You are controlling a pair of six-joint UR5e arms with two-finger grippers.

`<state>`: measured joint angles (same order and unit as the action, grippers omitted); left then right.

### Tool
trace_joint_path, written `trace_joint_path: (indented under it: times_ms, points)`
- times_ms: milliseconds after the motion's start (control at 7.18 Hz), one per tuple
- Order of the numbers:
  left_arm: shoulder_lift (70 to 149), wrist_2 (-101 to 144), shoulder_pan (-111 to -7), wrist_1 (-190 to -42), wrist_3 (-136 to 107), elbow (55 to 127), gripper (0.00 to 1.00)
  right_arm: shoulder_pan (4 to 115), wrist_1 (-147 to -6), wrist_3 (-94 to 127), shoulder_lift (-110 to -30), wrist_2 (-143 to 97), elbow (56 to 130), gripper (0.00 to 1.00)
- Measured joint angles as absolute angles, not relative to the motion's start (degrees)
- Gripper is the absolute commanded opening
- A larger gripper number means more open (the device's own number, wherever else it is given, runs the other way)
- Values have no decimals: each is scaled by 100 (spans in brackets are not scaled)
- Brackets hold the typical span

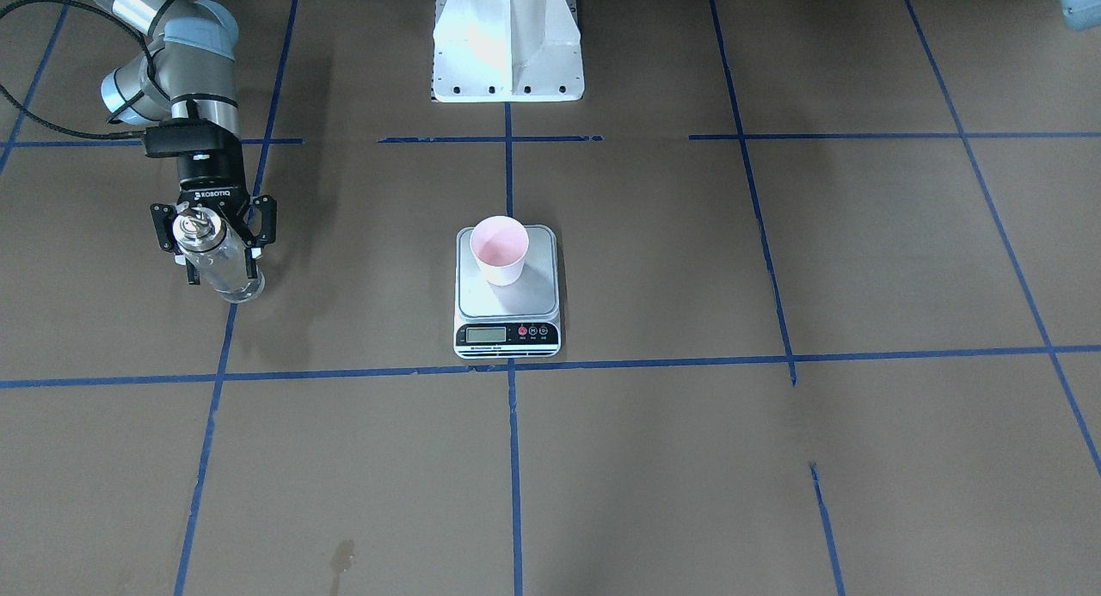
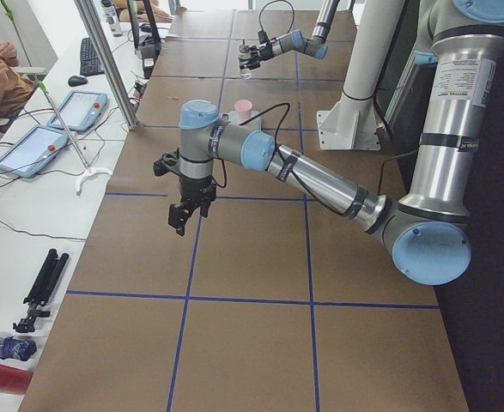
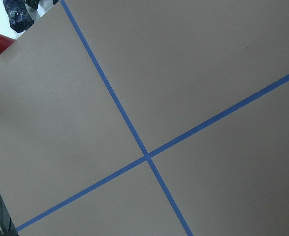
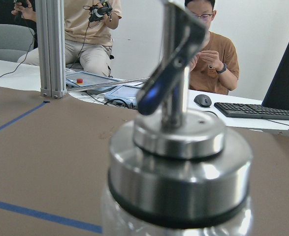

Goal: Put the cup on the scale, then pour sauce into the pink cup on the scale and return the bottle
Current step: 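Lift the sauce bottle with the right gripper and carry it toward the cup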

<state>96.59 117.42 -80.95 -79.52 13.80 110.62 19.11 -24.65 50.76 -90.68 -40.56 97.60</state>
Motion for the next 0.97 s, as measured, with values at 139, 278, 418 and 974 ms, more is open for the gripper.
trace_joint_path:
  times_ms: [139, 278, 418, 974]
  points:
    - [9659, 11742, -8095, -7946, 1380, 11090, 100, 1997, -2450, 4767, -9059, -4214, 9918, 0]
    - [9661, 11744, -8095, -7934, 1378, 11127, 100, 2079, -2478, 4546, -9026, -4288, 10021, 0]
    - [9662, 11748, -8095, -7916, 1374, 11177, 100, 2143, -2530, 4406, -8983, -4325, 10097, 0]
    - [9689, 11751, -8104, -7901, 1371, 11245, 100, 2278, -2742, 2614, -8761, -4241, 10215, 0]
